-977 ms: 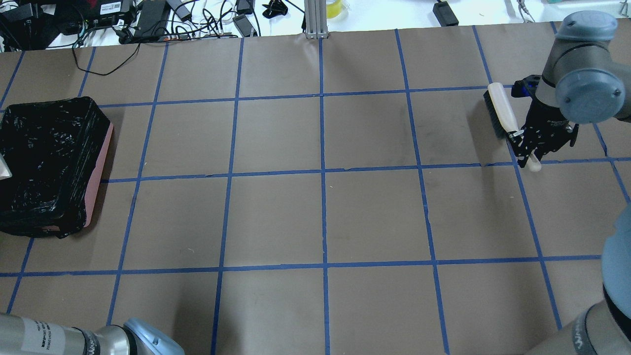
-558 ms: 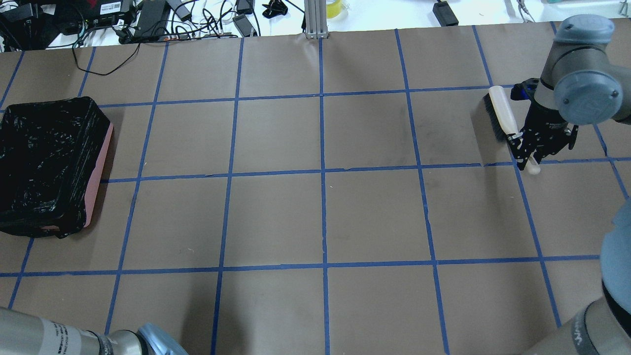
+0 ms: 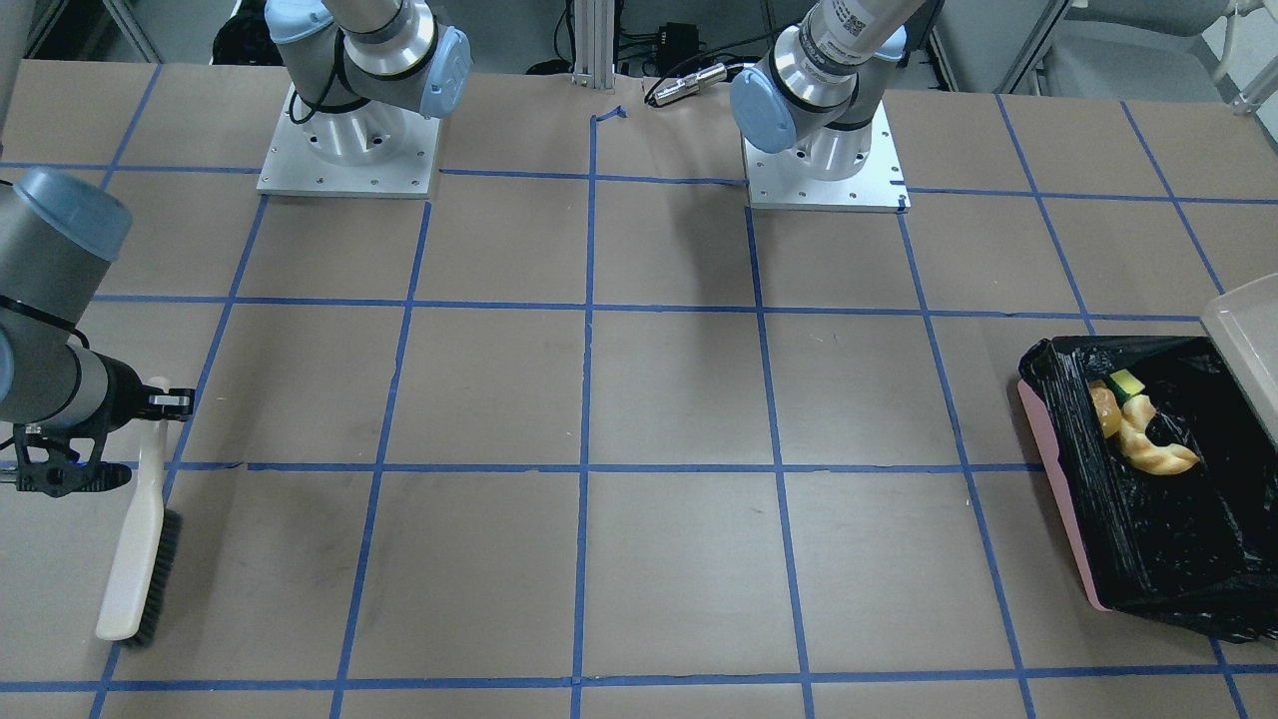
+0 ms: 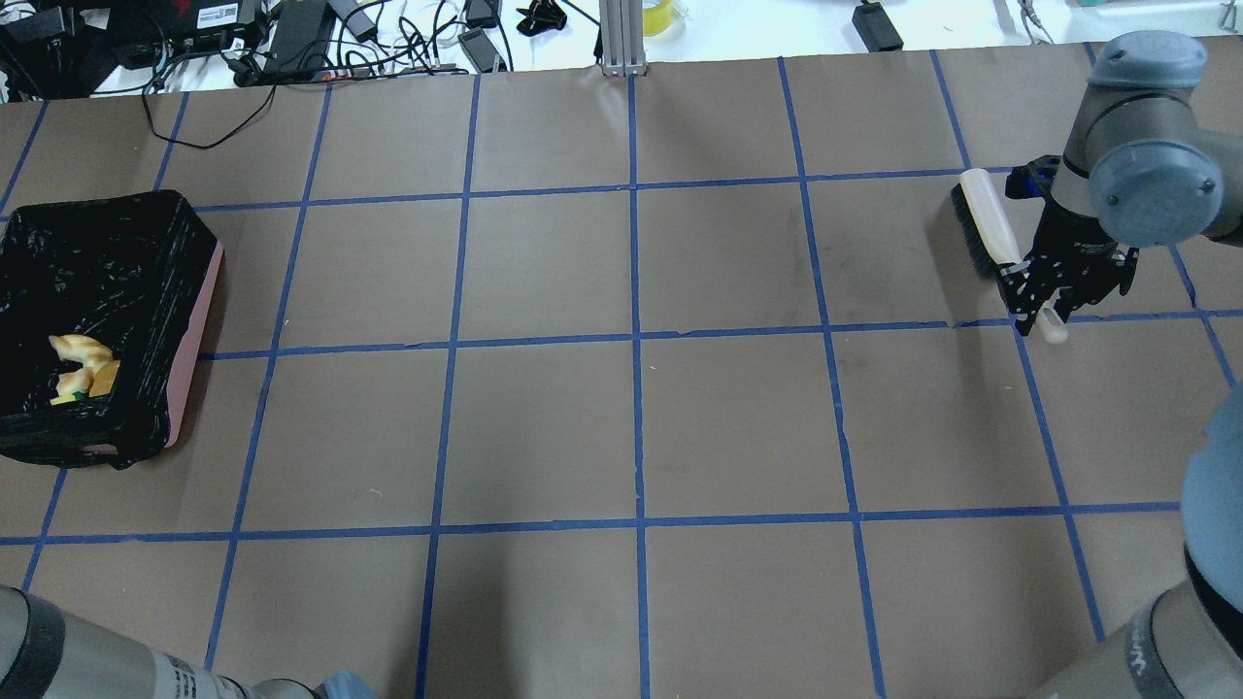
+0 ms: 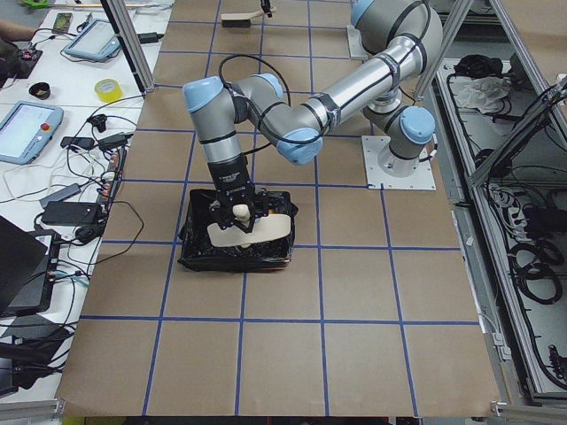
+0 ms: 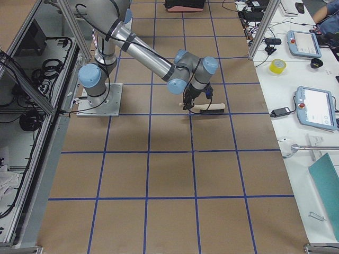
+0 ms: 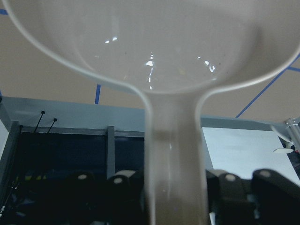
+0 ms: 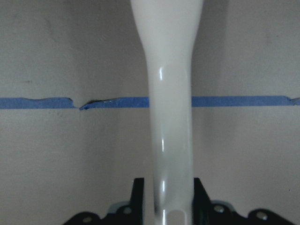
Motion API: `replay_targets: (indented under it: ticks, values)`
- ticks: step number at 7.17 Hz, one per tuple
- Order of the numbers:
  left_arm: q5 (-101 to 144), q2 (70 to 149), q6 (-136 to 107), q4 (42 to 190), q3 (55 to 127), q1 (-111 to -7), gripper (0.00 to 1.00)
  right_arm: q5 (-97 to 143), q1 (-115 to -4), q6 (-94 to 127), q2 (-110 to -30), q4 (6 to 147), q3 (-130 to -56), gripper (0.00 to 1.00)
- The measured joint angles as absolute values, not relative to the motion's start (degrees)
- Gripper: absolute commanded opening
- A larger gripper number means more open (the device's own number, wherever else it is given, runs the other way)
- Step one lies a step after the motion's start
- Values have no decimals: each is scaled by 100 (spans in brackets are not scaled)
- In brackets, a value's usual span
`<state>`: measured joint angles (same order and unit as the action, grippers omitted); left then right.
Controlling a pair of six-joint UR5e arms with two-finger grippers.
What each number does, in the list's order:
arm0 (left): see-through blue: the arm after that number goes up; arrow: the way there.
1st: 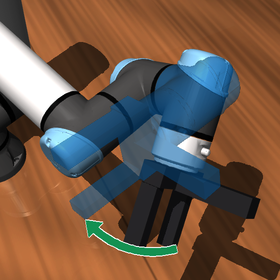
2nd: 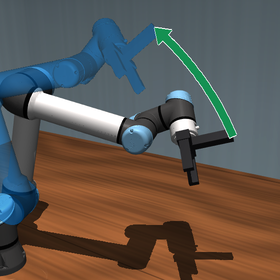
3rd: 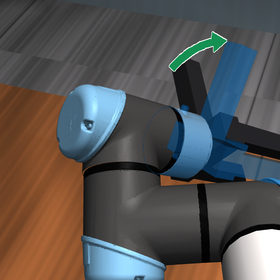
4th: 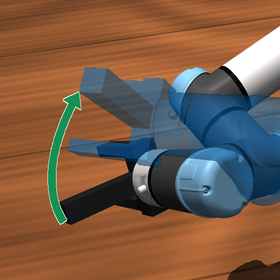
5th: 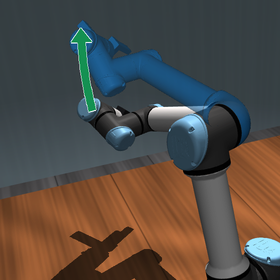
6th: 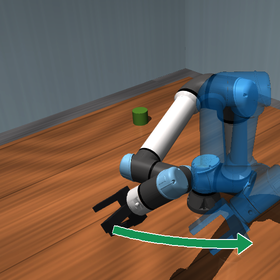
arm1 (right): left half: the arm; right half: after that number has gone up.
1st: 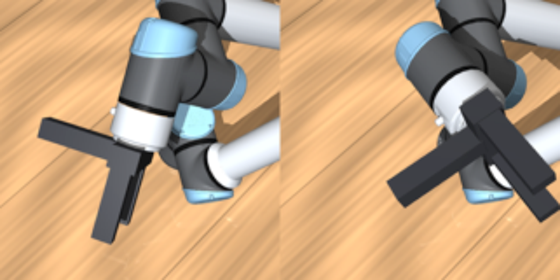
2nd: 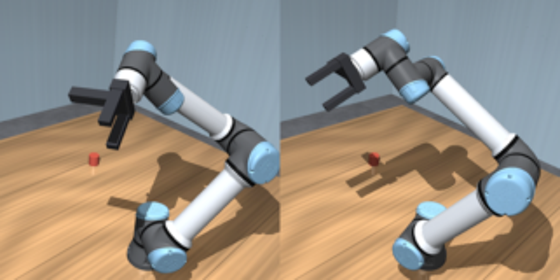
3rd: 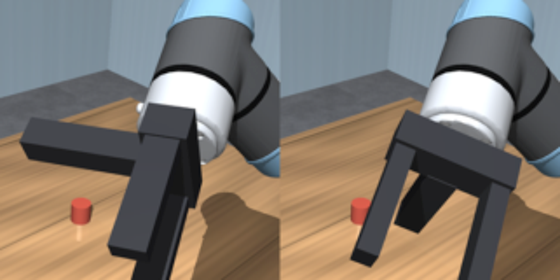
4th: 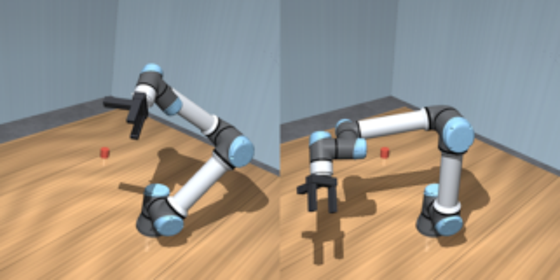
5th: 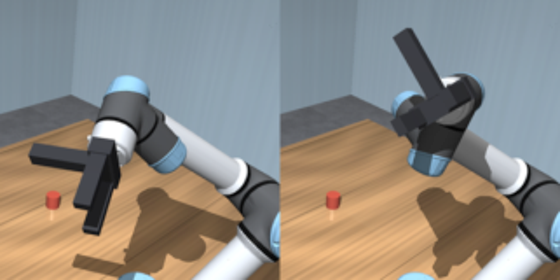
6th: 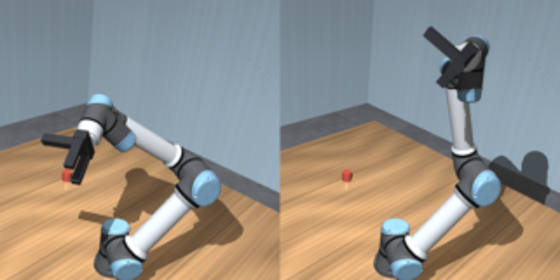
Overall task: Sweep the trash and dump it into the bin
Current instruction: 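Tilt the dustpan over the black bin with the left gripper to dump trash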
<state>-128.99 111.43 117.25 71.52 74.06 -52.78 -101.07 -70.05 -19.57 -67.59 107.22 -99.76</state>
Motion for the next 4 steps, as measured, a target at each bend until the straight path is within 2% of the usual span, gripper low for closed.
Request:
replay_targets:
  ticks: [1, 4]
  values:
    - [-12762, 11120, 11844, 7010, 7430, -5356, 0, -10090, -7005, -1945, -6760, 10723, -9973, 82]
    - [-11140, 10799, 11883, 7447, 7402, -5584, 0, -10085, -7005, -1900, -6825, 10701, -9930, 99]
